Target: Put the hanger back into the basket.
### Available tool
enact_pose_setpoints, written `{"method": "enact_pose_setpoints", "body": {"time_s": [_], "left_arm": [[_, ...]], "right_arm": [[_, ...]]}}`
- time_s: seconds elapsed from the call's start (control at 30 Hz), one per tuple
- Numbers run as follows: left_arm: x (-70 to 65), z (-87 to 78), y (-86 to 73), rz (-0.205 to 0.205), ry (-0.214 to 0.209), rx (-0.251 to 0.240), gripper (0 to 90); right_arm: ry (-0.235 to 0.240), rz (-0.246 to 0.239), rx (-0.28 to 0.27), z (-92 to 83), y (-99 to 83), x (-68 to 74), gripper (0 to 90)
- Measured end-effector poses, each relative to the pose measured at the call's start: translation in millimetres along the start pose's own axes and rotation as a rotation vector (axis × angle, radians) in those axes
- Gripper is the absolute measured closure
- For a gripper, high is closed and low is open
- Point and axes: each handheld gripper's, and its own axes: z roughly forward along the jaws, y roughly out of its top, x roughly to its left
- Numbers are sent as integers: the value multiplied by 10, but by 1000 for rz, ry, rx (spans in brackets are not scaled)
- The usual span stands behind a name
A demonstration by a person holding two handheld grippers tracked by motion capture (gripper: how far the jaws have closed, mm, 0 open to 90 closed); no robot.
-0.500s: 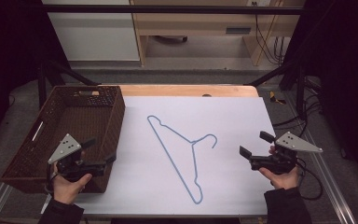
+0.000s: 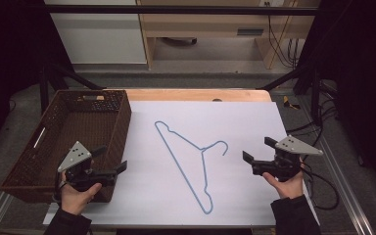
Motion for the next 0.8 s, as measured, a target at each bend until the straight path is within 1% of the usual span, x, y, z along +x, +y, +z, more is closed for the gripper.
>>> {"method": "enact_pose_setpoints", "body": {"time_s": [0.13, 0.17, 0.2, 0.23, 0.27, 0.4, 0.57, 0.63, 0.73, 0.8], "left_arm": [[-15, 5, 7, 5, -3, 1, 62], [-22, 10, 13, 5, -4, 0, 62], [-22, 10, 13, 5, -4, 0, 62], [-25, 10, 15, 6, -2, 1, 62], [-25, 10, 15, 5, -2, 1, 63], [-25, 10, 17, 6, -1, 3, 65], [-33, 18, 17, 9, -2, 7, 66], [-38, 24, 14, 10, -2, 7, 67], [-43, 28, 14, 12, 0, 8, 67], [-48, 33, 14, 13, 1, 10, 68]], "right_arm": [[11, -17, 33, 127, 46, 118, 85], [14, -14, 39, 168, 57, 152, 88], [14, -14, 39, 168, 57, 152, 88], [11, -27, 60, 254, 74, 206, 94], [10, -39, 70, 293, 76, 234, 99], [22, -57, 125, 462, 62, 345, 116], [43, -56, 183, 701, 33, 487, 138], [44, -69, 213, 803, 13, 547, 153], [55, -75, 254, 950, -35, 619, 176], [58, -68, 279, 1036, -74, 649, 194]]}}
